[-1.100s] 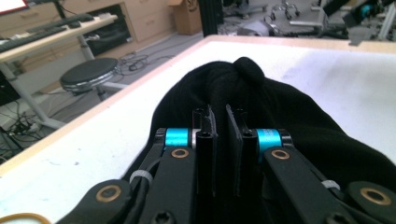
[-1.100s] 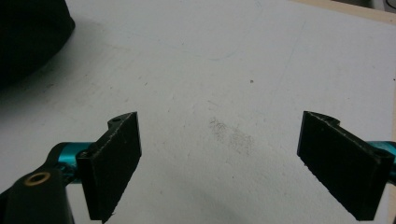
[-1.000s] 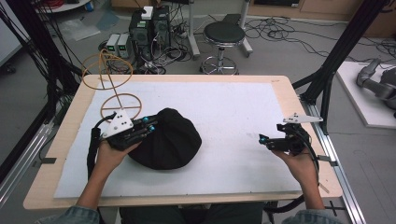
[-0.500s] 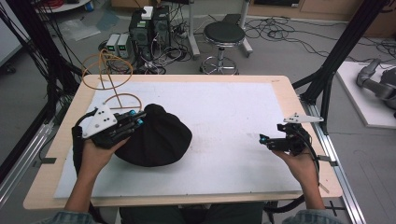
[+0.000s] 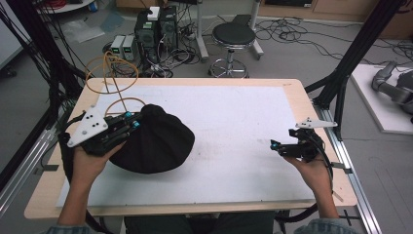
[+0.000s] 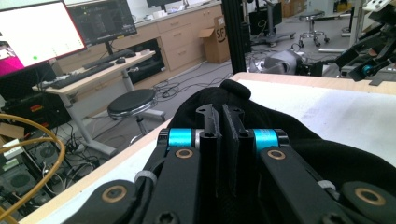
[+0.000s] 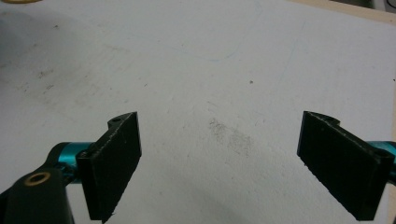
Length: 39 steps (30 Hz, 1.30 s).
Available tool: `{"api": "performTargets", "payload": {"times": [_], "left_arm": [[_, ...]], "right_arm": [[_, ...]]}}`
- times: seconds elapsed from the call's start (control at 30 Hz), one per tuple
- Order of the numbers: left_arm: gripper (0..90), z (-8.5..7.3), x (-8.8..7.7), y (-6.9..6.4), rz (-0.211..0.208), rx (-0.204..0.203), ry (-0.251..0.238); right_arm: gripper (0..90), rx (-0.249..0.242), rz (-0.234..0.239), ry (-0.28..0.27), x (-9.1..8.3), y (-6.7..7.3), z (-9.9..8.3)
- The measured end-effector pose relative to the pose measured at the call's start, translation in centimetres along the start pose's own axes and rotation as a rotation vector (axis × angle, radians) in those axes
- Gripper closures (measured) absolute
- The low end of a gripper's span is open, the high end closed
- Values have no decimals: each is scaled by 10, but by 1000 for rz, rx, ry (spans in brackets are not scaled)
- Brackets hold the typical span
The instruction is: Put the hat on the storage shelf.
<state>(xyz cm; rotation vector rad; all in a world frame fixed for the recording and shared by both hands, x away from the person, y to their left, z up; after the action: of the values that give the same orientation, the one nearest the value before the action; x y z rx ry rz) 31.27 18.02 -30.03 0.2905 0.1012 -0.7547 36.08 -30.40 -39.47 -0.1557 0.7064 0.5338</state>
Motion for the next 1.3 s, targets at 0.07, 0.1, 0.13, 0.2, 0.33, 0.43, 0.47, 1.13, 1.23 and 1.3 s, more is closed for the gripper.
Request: {"api": "performTargets", "payload": {"times": [0.07, 0.1, 0.13, 0.2, 0.33, 0.43, 0.47, 1.13, 1.23, 1.3], "left_arm": [[853, 3, -4, 0, -2, 1, -4], [853, 4, -5, 0, -1, 1, -8], [853, 5, -7, 0, -1, -4, -11], [853, 8, -10, 2, -1, -15, -22], [855, 13, -18, 6, 14, -24, -45], [859, 20, -26, 8, 18, -36, -73], [859, 22, -29, 10, 36, -24, -59], [863, 23, -38, 25, 73, -31, -44], [863, 29, -45, 28, 80, -30, -50], [863, 32, -50, 29, 87, -29, -53]], "right_arm": [[134, -2, 3, -1, 0, 0, 0], [135, 0, 3, -1, 0, 0, 0], [134, -1, 5, 2, 1, 0, 0], [134, -1, 6, 3, 1, 0, 1], [134, 5, 7, 0, 1, 0, 2], [134, 5, 8, -1, 1, -1, 3], [134, 5, 8, -1, 1, -1, 3], [134, 2, 11, 4, 3, 0, 2], [134, 5, 11, 4, 2, 0, 2], [134, 6, 10, 3, 2, 0, 2]]}}
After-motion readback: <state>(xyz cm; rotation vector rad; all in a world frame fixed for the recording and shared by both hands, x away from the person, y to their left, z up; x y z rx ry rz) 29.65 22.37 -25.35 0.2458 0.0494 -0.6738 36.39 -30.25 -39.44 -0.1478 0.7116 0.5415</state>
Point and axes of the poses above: each handheld gripper's, and its own axes: x roughly forward along the jaws, z roughly out of its top, y roughly to its left, the point moved 5 cm from there along x, roughly forward along the jaws, and after that the axes turned 4 degrees about y, right-handed, at the moved point
